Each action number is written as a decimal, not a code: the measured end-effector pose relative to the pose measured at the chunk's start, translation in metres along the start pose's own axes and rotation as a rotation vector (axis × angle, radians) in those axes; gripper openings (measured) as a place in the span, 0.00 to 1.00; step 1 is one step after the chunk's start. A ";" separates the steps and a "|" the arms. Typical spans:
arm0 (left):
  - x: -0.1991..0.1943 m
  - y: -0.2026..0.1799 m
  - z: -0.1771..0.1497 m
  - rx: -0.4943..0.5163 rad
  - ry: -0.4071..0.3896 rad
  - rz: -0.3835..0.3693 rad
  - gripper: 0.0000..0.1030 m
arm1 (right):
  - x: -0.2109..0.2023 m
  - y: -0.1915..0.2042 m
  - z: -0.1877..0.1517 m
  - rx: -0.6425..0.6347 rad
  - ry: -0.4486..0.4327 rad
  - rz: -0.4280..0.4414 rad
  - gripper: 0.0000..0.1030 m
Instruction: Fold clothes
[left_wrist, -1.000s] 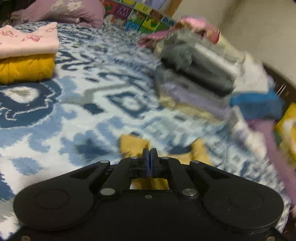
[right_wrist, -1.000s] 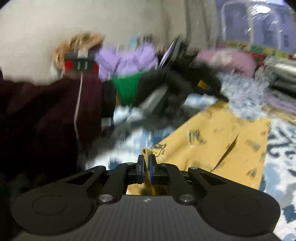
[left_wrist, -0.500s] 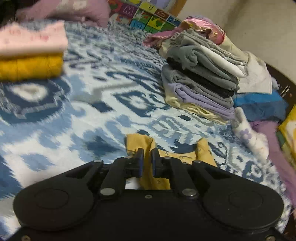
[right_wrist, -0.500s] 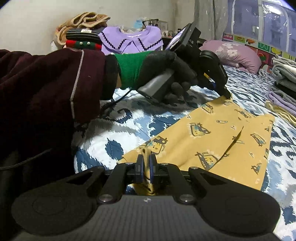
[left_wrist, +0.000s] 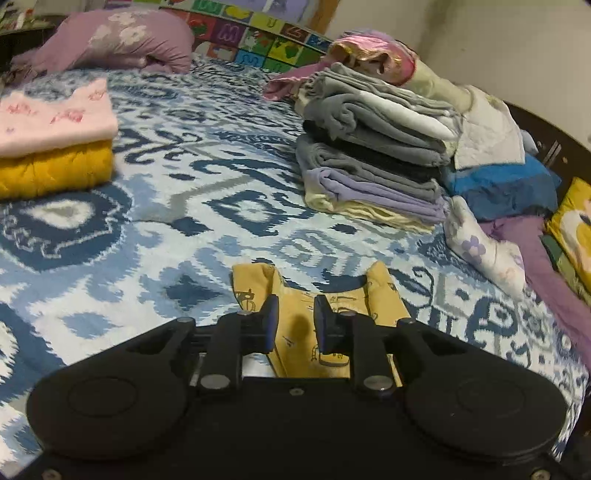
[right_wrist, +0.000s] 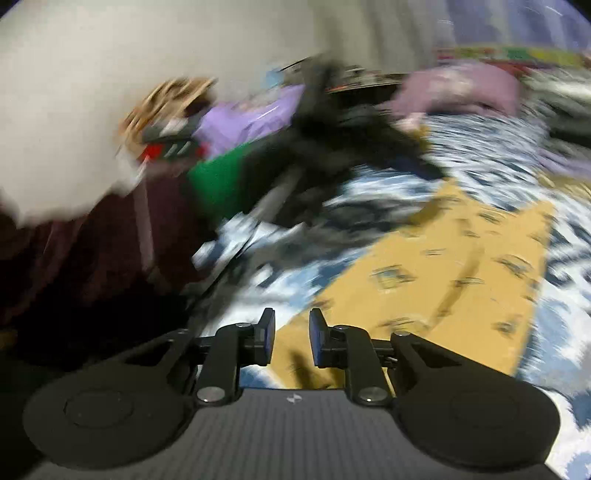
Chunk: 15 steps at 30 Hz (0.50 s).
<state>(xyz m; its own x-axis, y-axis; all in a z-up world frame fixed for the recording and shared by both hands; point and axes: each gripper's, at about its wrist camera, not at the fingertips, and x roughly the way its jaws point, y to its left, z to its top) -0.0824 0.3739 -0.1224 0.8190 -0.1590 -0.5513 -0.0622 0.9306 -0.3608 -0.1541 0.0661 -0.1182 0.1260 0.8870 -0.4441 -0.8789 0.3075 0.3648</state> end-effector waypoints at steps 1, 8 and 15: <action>0.002 0.002 0.000 -0.012 0.000 -0.001 0.17 | -0.001 -0.015 0.005 0.087 -0.035 -0.039 0.22; 0.018 0.012 -0.002 -0.092 0.001 -0.015 0.17 | 0.021 -0.110 0.011 0.636 -0.174 -0.156 0.25; 0.021 0.017 0.000 -0.119 -0.001 -0.037 0.17 | 0.037 -0.126 0.011 0.761 -0.171 -0.080 0.24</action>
<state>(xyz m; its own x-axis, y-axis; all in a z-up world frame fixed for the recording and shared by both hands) -0.0658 0.3862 -0.1402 0.8228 -0.1921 -0.5349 -0.0989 0.8784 -0.4676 -0.0337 0.0636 -0.1714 0.2992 0.8739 -0.3832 -0.3147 0.4695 0.8249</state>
